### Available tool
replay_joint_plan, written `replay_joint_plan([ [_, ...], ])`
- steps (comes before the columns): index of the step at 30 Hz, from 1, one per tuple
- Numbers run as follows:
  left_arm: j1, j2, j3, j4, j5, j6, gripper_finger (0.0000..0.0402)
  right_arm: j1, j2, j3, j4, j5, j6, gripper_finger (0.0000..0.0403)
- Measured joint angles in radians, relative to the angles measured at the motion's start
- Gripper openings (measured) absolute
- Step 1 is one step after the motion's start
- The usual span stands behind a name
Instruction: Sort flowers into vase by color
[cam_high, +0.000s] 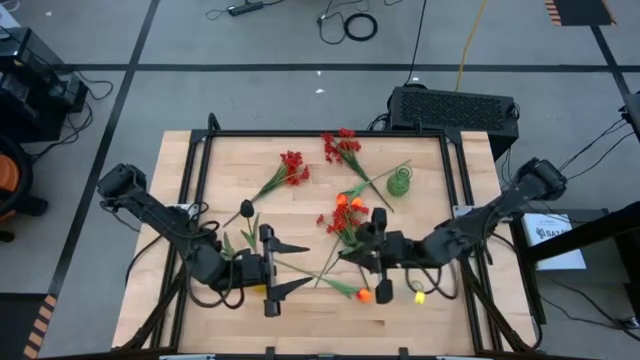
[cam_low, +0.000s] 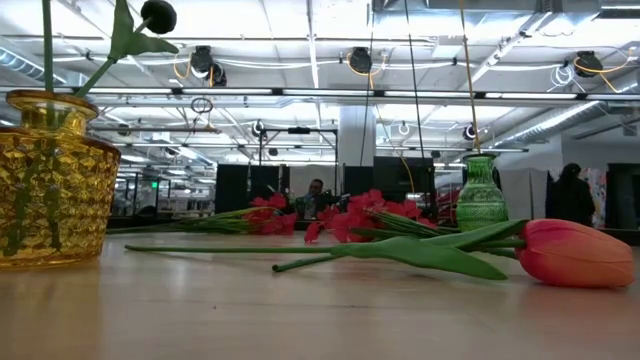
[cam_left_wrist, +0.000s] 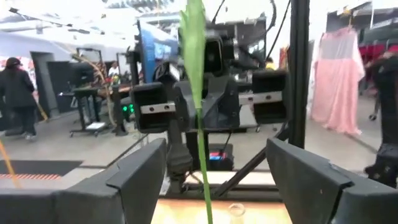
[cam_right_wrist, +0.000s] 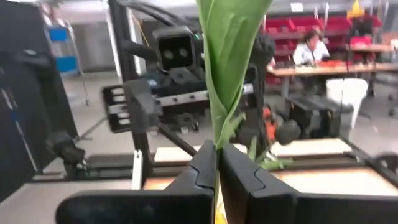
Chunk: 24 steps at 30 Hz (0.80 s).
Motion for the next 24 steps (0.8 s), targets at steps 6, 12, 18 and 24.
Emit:
replay_joint_plan([
  [6, 0.017, 0.000, 0.005, -0.038, -0.004, -0.004, 0.0267, -0.017, 0.118, 0.177, -0.226, 0.000, 0.047, 0.0000],
  [12, 0.020, 0.000, 0.005, -0.053, -0.001, -0.003, 0.0238, -0.017, 0.247, 0.368, -0.422, -0.015, 0.045, 0.0000],
  [18, 0.012, 0.000, 0.006, -0.058, 0.052, -0.004, 0.0226, -0.017, 0.327, 0.454, -0.476, -0.015, 0.045, 0.0000],
  [24, 0.012, 0.000, 0.013, -0.109, 0.067, -0.031, 0.0225, -0.022, 0.347, 0.478, -0.477, -0.014, 0.027, 0.0000],
])
